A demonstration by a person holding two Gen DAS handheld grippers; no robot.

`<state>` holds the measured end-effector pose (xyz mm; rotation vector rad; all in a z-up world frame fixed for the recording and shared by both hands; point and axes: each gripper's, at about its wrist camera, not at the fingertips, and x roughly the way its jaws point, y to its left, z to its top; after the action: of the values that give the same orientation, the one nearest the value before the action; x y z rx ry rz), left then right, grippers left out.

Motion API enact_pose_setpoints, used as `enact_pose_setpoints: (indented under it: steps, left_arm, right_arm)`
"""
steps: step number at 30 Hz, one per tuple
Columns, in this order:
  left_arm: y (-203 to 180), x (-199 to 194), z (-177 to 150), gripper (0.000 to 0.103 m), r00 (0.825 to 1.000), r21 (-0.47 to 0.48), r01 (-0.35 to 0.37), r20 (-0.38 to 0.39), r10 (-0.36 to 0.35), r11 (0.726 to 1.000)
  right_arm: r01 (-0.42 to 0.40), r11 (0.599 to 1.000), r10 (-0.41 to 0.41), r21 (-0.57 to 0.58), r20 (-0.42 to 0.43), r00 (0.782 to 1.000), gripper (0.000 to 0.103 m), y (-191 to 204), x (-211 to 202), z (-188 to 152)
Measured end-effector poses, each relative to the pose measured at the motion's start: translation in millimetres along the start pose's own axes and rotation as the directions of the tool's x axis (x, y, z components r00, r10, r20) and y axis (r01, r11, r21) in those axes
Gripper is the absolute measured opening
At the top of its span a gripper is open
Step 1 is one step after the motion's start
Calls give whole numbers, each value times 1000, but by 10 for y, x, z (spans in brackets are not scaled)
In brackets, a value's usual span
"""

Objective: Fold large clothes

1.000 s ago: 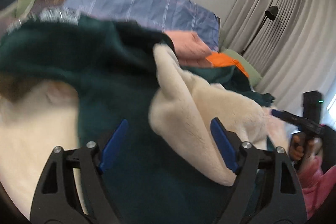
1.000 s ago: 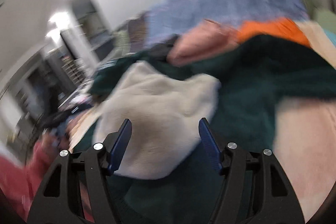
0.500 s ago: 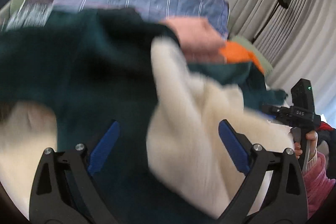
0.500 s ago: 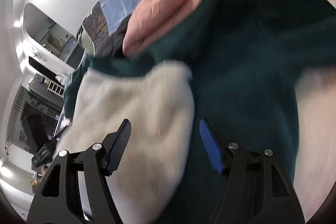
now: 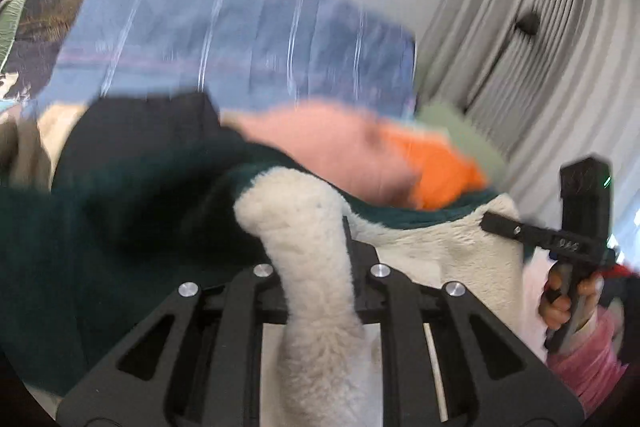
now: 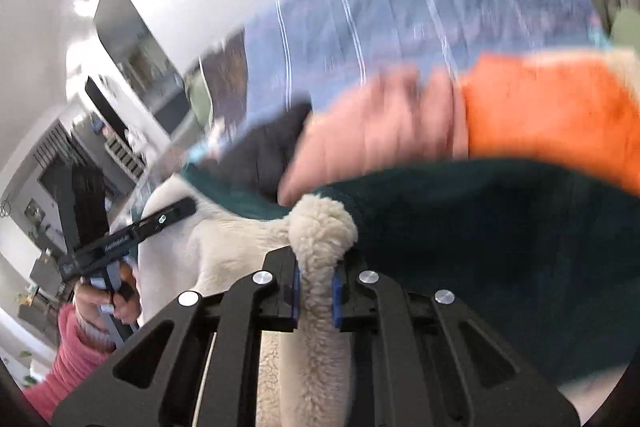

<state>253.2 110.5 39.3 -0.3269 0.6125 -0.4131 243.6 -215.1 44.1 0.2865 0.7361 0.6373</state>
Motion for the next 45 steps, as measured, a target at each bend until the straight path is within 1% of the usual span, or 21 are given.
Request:
enact_pose_setpoints:
  steps: [4, 8, 12, 13, 14, 15, 16, 17, 22, 23, 24, 25, 26, 29, 31, 36, 37, 38, 40, 42, 45]
  left_arm:
    - [195, 153, 345, 15, 1000, -28, -2, 20, 2, 1000]
    - [610, 806, 217, 20, 982, -60, -129, -144, 119, 990]
    - [886, 865, 27, 26, 992, -178, -59, -119, 38, 982]
    - [884, 817, 13, 32, 992, -182, -52, -121, 30, 982]
    - [872, 764, 3, 54, 991, -177, -67, -124, 45, 982]
    - [857, 704, 10, 66, 991, -165, -89, -115, 70, 982]
    - [815, 603, 5, 70, 994, -146, -80, -91, 67, 986]
    - [764, 495, -7, 76, 995, -125, -74, -77, 65, 989]
    - [517, 182, -216, 78, 993, -5, -48, -109, 47, 999]
    - [480, 235, -279, 68, 988, 23, -65, -139, 68, 998]
    - [422, 340, -351, 48, 976, 72, -116, -178, 128, 991]
    - [384, 444, -381, 11, 961, 104, -155, -216, 175, 982]
    - [363, 483, -381, 12, 954, 106, -183, -219, 203, 977]
    - [321, 336, -199, 11, 975, 97, -204, -69, 211, 974]
    - [377, 363, -60, 12, 962, 115, -274, 17, 274, 955]
    - [697, 680, -229, 27, 957, 37, -288, -24, 289, 957]
    - [696, 678, -315, 29, 955, 47, -296, -8, 297, 954]
    - [681, 664, -345, 31, 953, 60, -303, -2, 304, 951]
    - [652, 566, -384, 39, 949, 81, -314, -14, 316, 946]
    - [624, 419, -377, 59, 946, 66, -323, -7, 324, 944]
    - [460, 40, -381, 59, 958, 55, -284, 46, 282, 957]
  right_arm:
    - [9, 1000, -7, -25, 72, 997, 11, -89, 193, 473]
    - [97, 995, -97, -9, -32, 995, 11, -405, 882, 528]
    - [55, 997, -53, 57, -47, 997, 21, -611, 1028, 455]
    - [16, 998, -13, 61, -52, 999, 30, -600, 950, 453]
    - [7, 999, -3, 47, -67, 998, 50, -562, 865, 448]
    - [27, 999, -25, 29, -69, 997, 61, -529, 790, 452]
    - [58, 998, -59, -5, -41, 997, 76, -451, 635, 415]
    - [73, 997, -74, -37, -11, 997, 79, -387, 487, 369]
    - [99, 984, -110, -150, -64, 992, 78, -206, 319, 72]
    - [132, 976, -148, -171, -88, 985, 42, -212, 387, -1]
    - [177, 964, -201, -197, -108, 974, 20, -184, 475, -48]
    - [226, 948, -261, -224, -138, 955, 8, -149, 599, -91]
    - [251, 942, -282, -224, -118, 952, 8, -108, 631, -99]
    - [285, 928, -277, -240, 66, 959, 8, 65, 468, 66]
    - [335, 906, -310, -257, 136, 941, 8, 44, 523, 179]
    - [388, 881, -373, -270, 109, 922, 16, -289, 1013, 20]
    - [393, 878, -370, -273, 136, 919, 25, -299, 989, -54]
    - [401, 874, -376, -275, 142, 916, 39, -288, 960, -75]
    - [421, 865, -399, -274, 134, 907, 47, -228, 826, -81]
    - [418, 873, -393, -251, 146, 908, 47, -156, 592, -98]
    - [356, 910, -323, -213, 176, 930, 47, 132, 127, -223]
